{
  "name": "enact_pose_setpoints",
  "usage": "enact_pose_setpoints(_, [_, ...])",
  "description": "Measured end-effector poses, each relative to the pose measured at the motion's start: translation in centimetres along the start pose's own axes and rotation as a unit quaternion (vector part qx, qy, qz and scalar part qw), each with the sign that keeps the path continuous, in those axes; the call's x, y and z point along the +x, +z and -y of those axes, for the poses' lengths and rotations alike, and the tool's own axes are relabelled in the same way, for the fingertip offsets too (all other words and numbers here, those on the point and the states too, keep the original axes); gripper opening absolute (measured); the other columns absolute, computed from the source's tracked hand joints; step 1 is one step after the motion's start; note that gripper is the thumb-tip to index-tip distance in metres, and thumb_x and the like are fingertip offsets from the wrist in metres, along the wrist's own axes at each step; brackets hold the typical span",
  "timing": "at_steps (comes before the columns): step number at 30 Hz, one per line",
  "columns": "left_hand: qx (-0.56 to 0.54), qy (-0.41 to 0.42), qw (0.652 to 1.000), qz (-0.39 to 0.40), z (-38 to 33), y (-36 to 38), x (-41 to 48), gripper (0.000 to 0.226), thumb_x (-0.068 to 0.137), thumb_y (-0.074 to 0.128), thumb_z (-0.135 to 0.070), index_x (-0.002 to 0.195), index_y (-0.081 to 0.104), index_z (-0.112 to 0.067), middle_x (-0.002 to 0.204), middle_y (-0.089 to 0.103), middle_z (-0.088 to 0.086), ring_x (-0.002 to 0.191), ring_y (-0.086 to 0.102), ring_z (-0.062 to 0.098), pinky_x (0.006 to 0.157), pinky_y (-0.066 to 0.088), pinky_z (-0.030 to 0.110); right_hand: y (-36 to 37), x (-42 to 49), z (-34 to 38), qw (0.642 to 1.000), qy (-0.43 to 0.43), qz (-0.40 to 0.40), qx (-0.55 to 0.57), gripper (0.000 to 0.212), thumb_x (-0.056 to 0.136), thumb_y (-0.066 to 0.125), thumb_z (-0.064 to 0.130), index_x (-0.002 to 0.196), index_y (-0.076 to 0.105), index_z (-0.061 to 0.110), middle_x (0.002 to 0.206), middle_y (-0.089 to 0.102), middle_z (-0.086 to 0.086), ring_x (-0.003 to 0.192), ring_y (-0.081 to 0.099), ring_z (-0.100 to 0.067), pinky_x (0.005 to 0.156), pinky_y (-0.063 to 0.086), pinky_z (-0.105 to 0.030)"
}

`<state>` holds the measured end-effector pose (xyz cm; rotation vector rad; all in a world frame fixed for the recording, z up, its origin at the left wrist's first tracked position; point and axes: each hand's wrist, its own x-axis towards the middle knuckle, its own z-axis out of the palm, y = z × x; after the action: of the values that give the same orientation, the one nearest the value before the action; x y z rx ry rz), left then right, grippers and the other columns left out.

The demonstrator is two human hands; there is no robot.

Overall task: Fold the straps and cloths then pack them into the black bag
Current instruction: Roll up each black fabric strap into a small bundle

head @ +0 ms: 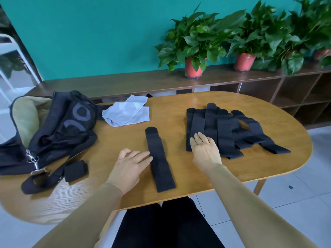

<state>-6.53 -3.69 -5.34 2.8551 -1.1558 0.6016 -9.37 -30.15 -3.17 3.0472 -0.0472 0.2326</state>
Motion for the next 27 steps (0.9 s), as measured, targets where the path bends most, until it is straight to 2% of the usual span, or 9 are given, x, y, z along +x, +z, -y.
enact_pose_setpoints(2, [-0.013, -0.006, 1.0, -0.001, -0.3, -0.1, 0.7, 0.053, 0.066, 0.073, 0.001, 0.115, 0.068, -0.021, 0.122, 0.065, -0.001, 0.103, 0.065, 0.022, 0.097, 0.027, 0.038, -0.1, 0.3, 0.5, 1.0, -0.006, -0.008, 0.005, 0.055, 0.094, 0.04, 0.013, 0.147, 0.025, 0.008, 0.155, 0.022, -0.01, 0.145, 0.008, -0.023, 0.116, 0.015, -0.036])
enact_pose_setpoints(4, [-0.033, -0.009, 0.999, 0.012, -1.5, -0.3, 1.6, 0.036, 0.092, 0.053, -0.029, 0.127, 0.06, -0.023, 0.136, 0.056, -0.002, 0.122, 0.055, 0.018, 0.106, 0.02, 0.036, 0.1, 0.4, 1.1, 1.0, -0.014, -0.012, 0.012, 0.054, 0.095, 0.038, 0.013, 0.147, 0.025, 0.007, 0.155, 0.023, -0.01, 0.145, 0.009, -0.023, 0.116, 0.014, -0.036])
enact_pose_setpoints(6, [-0.064, -0.035, 0.992, 0.106, -3.1, -0.6, 2.4, 0.064, 0.095, 0.018, -0.058, 0.146, 0.036, -0.024, 0.156, 0.025, -0.004, 0.144, 0.023, 0.014, 0.115, 0.003, 0.035, 0.4, 0.6, 1.7, 1.0, -0.021, -0.013, 0.019, 0.054, 0.095, 0.035, 0.013, 0.148, 0.025, 0.008, 0.155, 0.023, -0.01, 0.145, 0.01, -0.023, 0.116, 0.014, -0.037])
enact_pose_setpoints(7, [-0.067, -0.048, 0.985, 0.154, -3.7, -0.4, 2.6, 0.076, 0.09, 0.01, -0.066, 0.152, 0.021, -0.022, 0.158, 0.009, -0.005, 0.148, 0.007, 0.013, 0.117, -0.004, 0.037, 0.5, 0.6, 1.9, 0.999, -0.022, -0.013, 0.021, 0.053, 0.096, 0.035, 0.014, 0.147, 0.025, 0.008, 0.155, 0.024, -0.01, 0.145, 0.011, -0.023, 0.116, 0.014, -0.037])
enact_pose_setpoints(9, [-0.064, -0.061, 0.971, 0.223, -4.2, 0.1, 2.6, 0.087, 0.085, 0.004, -0.073, 0.154, 0.001, -0.02, 0.159, -0.007, -0.003, 0.147, -0.011, 0.012, 0.118, -0.01, 0.042, 0.8, 0.6, 2.1, 0.999, -0.022, -0.009, 0.024, 0.051, 0.096, 0.034, 0.014, 0.146, 0.029, 0.008, 0.154, 0.027, -0.01, 0.144, 0.014, -0.023, 0.116, 0.016, -0.037])
enact_pose_setpoints(13, [-0.05, -0.057, 0.966, 0.247, -2.6, 1.1, 1.4, 0.092, 0.081, -0.001, -0.078, 0.153, -0.007, -0.022, 0.16, -0.009, -0.004, 0.145, -0.016, 0.009, 0.117, -0.015, 0.043, 1.3, 0.7, 1.7, 1.0, -0.015, 0.006, 0.024, 0.047, 0.096, 0.035, 0.013, 0.143, 0.033, 0.009, 0.152, 0.029, -0.009, 0.144, 0.017, -0.023, 0.116, 0.016, -0.037])
enact_pose_setpoints(20, [-0.045, -0.055, 0.966, 0.25, 0.9, 0.3, -1.0, 0.086, 0.086, 0.007, -0.077, 0.153, -0.008, -0.025, 0.159, -0.013, -0.008, 0.144, -0.018, 0.006, 0.113, -0.022, 0.044, 1.5, 0.6, 1.8, 0.999, -0.027, -0.014, 0.025, 0.045, 0.095, 0.036, 0.011, 0.14, 0.038, 0.01, 0.15, 0.034, -0.007, 0.142, 0.021, -0.022, 0.115, 0.018, -0.036])
enact_pose_setpoints(24, [-0.084, -0.077, 0.975, 0.193, 1.1, -0.2, -1.6, 0.083, 0.087, 0.003, -0.075, 0.152, -0.01, -0.026, 0.157, -0.015, -0.011, 0.142, -0.021, 0.002, 0.114, -0.02, 0.044, 1.2, 0.7, 3.4, 0.998, -0.045, -0.043, 0.032, 0.044, 0.088, 0.047, 0.004, 0.132, 0.049, 0.004, 0.141, 0.046, -0.013, 0.137, 0.035, -0.028, 0.111, 0.029, -0.041])
enact_pose_setpoints(27, [-0.094, -0.085, 0.985, 0.115, 2.0, -0.4, -2.8, 0.081, 0.09, 0.004, -0.072, 0.154, 0.009, -0.023, 0.159, 0.002, -0.008, 0.146, -0.005, 0.004, 0.116, -0.013, 0.042, 0.7, 0.9, 5.1, 0.992, -0.076, -0.084, 0.056, 0.041, 0.076, 0.063, 0.0, 0.117, 0.062, 0.001, 0.124, 0.062, -0.016, 0.122, 0.053, -0.032, 0.1, 0.044, -0.044])
